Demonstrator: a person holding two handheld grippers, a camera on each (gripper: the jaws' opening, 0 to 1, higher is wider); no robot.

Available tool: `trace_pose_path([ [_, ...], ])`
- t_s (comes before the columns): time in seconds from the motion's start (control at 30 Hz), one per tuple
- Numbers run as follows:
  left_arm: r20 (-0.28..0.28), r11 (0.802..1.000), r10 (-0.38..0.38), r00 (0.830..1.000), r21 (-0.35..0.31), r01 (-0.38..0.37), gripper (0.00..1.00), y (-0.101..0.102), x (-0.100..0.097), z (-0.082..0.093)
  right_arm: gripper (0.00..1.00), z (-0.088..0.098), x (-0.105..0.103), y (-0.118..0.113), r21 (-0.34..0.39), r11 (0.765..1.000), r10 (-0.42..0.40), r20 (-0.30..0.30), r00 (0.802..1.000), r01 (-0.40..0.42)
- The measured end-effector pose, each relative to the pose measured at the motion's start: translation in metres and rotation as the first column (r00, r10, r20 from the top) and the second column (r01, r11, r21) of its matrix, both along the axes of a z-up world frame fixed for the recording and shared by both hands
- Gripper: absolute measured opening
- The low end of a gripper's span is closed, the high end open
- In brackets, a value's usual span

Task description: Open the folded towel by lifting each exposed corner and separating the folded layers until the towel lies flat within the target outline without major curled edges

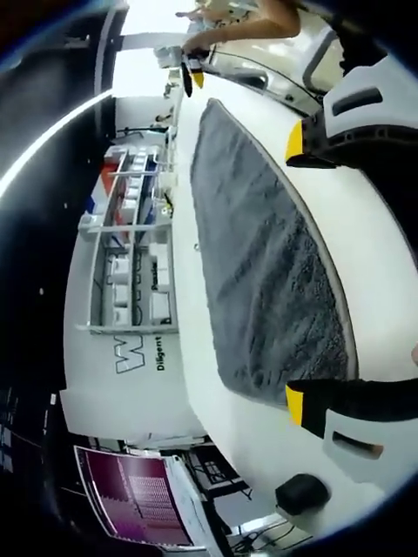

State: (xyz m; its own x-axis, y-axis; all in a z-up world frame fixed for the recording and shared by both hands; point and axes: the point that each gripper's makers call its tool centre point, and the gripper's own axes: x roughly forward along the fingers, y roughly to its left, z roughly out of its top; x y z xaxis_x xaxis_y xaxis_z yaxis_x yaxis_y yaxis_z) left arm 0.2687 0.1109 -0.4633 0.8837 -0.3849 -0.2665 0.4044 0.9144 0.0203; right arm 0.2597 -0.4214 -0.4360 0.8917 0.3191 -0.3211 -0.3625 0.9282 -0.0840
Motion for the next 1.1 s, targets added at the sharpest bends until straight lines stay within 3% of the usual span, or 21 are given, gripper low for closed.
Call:
trace_pose_path([
  [0.17, -0.02, 1.0, -0.01, 1.0, -0.004, 0.01, 0.99, -0.001, -0.003, -0.003, 0.99, 0.003, -0.002, 0.005, 0.052, 0.999, -0.003, 0.028, 1.0, 0.002],
  [0.3, -0.044, 1.0, -0.01, 0.999, -0.001, 0.01, 0.99, 0.001, -0.006, -0.01, 0.99, -0.011, -0.003, 0.0, 0.036, 0.998, -0.058, 0.018, 0.998, 0.057],
  [0.47, -0.038, 1.0, -0.002, 0.999, -0.017, 0.001, 0.99, 0.006, -0.007, -0.007, 0.99, -0.027, -0.004, 0.0, 0.044, 0.997, -0.061, -0.009, 0.998, 0.061],
  [0.7, -0.035, 1.0, -0.011, 0.999, -0.01, 0.011, 0.99, 0.002, -0.009, -0.006, 0.99, -0.016, -0.005, 0.01, 0.071, 0.997, -0.038, 0.029, 0.999, 0.036],
  [1.1, -0.037, 1.0, -0.029, 0.999, -0.001, 0.029, 0.99, -0.005, -0.011, -0.007, 0.99, -0.022, -0.002, -0.003, 0.101, 0.994, -0.053, 0.011, 0.999, 0.051],
])
